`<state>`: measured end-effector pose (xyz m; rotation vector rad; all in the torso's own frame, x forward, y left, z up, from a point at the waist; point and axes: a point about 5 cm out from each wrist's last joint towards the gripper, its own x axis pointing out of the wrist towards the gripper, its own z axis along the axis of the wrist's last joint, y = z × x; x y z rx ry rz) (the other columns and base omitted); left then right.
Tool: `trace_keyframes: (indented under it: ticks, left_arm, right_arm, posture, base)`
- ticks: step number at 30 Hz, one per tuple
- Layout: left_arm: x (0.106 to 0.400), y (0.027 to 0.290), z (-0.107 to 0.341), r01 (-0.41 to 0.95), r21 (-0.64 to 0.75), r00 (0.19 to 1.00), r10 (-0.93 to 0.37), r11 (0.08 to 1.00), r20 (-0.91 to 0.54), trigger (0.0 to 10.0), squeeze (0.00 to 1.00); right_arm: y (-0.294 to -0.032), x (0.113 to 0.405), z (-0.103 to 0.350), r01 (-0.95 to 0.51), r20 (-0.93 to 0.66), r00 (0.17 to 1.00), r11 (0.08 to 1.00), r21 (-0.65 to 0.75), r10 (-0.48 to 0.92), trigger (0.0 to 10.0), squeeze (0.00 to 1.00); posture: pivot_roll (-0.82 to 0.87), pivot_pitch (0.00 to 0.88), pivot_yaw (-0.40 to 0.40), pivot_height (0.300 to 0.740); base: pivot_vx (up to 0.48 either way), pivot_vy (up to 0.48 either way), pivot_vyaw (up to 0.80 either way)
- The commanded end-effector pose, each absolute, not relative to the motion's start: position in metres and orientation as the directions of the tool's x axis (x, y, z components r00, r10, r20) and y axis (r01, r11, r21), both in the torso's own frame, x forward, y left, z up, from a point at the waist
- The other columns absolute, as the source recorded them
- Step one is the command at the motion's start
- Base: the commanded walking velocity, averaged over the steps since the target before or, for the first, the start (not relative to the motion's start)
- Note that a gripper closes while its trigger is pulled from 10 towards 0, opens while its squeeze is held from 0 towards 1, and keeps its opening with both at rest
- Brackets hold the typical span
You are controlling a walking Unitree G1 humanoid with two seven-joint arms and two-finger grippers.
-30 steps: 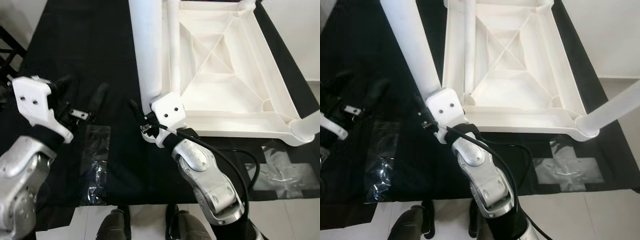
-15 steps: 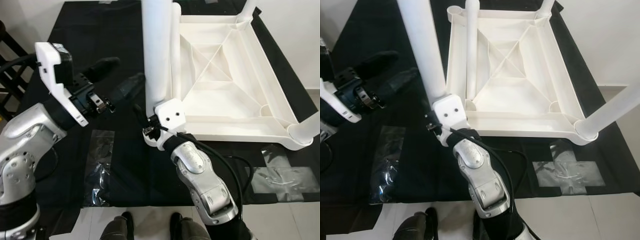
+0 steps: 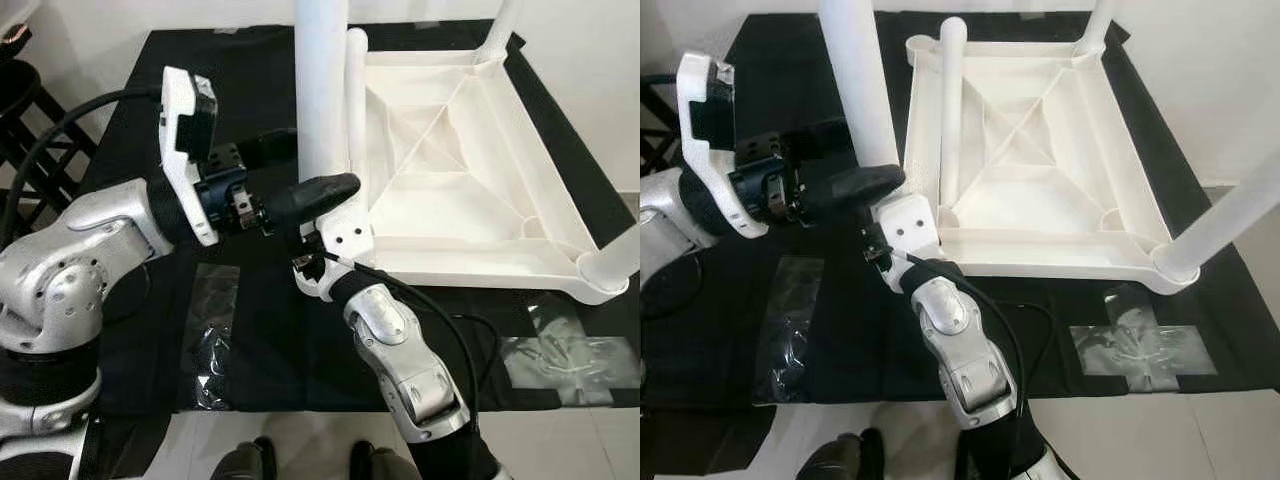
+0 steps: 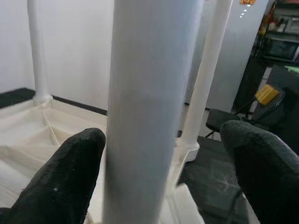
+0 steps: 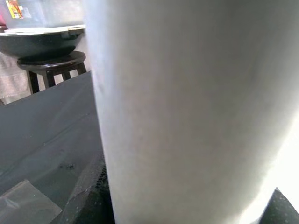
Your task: Building children table
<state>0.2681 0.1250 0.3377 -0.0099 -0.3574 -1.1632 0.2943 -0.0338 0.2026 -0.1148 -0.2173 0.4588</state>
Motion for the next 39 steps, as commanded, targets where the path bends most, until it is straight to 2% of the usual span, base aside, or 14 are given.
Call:
trace_keyframes:
  ticks: [1,4,5,9,10,22,24,25,33,34,35,36,37,39]
  left_arm:
    - [0.268,0.124,0.337,0.893,0.197,0.348,-0.899,0.404,0.266,10.0,0.00]
    - [0.282,0.118,0.352,0.823,0.289,0.411,-0.864,0.489,0.292,10.0,0.00]
    - [0.284,0.116,0.358,0.818,0.302,0.402,-0.863,0.489,0.307,3.8,0.00]
    - [0.283,0.114,0.361,0.822,0.311,0.388,-0.869,0.477,0.308,3.8,0.00]
    - [0.282,0.113,0.362,0.832,0.314,0.371,-0.879,0.458,0.298,0.0,0.00]
    - [0.272,0.108,0.354,0.888,0.328,0.271,-0.943,0.322,0.193,0.0,0.00]
    - [0.270,0.108,0.350,0.893,0.329,0.263,-0.949,0.308,0.174,0.0,0.00]
    - [0.270,0.109,0.350,0.894,0.328,0.260,-0.950,0.304,0.171,0.0,0.00]
    - [0.270,0.108,0.347,0.900,0.325,0.253,-0.954,0.292,0.158,0.0,0.00]
    - [0.269,0.107,0.346,0.902,0.324,0.247,-0.957,0.284,0.152,0.0,0.00]
    - [0.269,0.107,0.346,0.902,0.324,0.247,-0.957,0.284,0.152,0.0,0.00]
    - [0.269,0.107,0.345,0.904,0.324,0.242,-0.959,0.278,0.148,0.0,0.00]
    - [0.268,0.106,0.345,0.906,0.324,0.238,-0.961,0.273,0.144,0.0,0.00]
    - [0.268,0.106,0.344,0.908,0.327,0.230,-0.963,0.264,0.139,0.0,0.00]
  right_arm:
    - [-0.035,0.295,0.181,-0.431,0.081,0.892,0.891,-0.141,0.445,10.0,0.00]
    - [-0.033,0.296,0.181,-0.442,0.087,0.886,0.886,-0.141,0.456,10.0,0.00]
    - [-0.032,0.296,0.181,-0.446,0.088,0.884,0.884,-0.143,0.460,10.0,0.00]
    - [-0.032,0.296,0.180,-0.449,0.088,0.882,0.882,-0.143,0.463,10.0,0.00]
    - [-0.032,0.297,0.180,-0.450,0.088,0.882,0.882,-0.143,0.464,10.0,0.00]
    - [-0.032,0.298,0.178,-0.452,0.083,0.881,0.879,-0.151,0.467,10.0,0.00]
    - [-0.032,0.297,0.181,-0.470,0.097,0.868,0.868,-0.157,0.487,10.0,0.05]
    - [-0.030,0.296,0.183,-0.501,0.109,0.850,0.854,-0.141,0.516,10.0,1.00]
    - [-0.028,0.299,0.221,-0.738,0.223,0.634,0.665,-0.113,0.741,10.0,1.00]
    - [-0.034,0.302,0.235,-0.814,0.224,0.510,0.550,-0.186,0.831,10.0,0.90]
    - [-0.034,0.302,0.235,-0.814,0.224,0.510,0.550,-0.186,0.831,10.0,0.90]
    - [-0.040,0.305,0.246,-0.855,0.208,0.414,0.457,-0.246,0.886,10.0,0.59]
    - [-0.048,0.309,0.256,-0.878,0.169,0.319,0.358,-0.319,0.933,10.0,0.00]
    - [-0.059,0.318,0.265,-0.885,0.091,0.229,0.246,-0.394,0.969,10.0,0.00]
  posture:
    - [0.07,0.214,0.027,0.740]
    - [0.08,0.212,0.027,0.740]
    - [0.07,0.210,0.027,0.740]
    - [0.07,0.210,0.028,0.740]
    - [0.07,0.209,0.028,0.740]
    - [0.08,0.209,0.024,0.740]
    - [0.08,0.208,0.022,0.740]
    - [0.08,0.208,0.022,0.740]
    - [0.08,0.203,0.023,0.740]
    - [0.07,0.201,0.023,0.740]
    - [0.07,0.201,0.023,0.740]
    - [0.08,0.199,0.024,0.740]
    - [0.08,0.198,0.024,0.740]
    - [0.08,0.196,0.025,0.740]
  base:
    - [0.000,0.000,0.00]
    - [0.000,0.000,0.00]
    - [0.000,0.000,0.00]
    - [0.000,0.000,0.00]
    - [0.000,0.000,0.00]
    - [0.000,0.000,0.00]
    - [0.000,0.000,0.00]
    - [0.000,0.000,0.00]
    - [0.000,0.000,0.00]
    - [0.000,0.000,0.00]
    - [0.000,0.000,0.00]
    - [0.000,0.000,0.00]
    - [0.000,0.000,0.00]
    - [0.000,0.000,0.00]
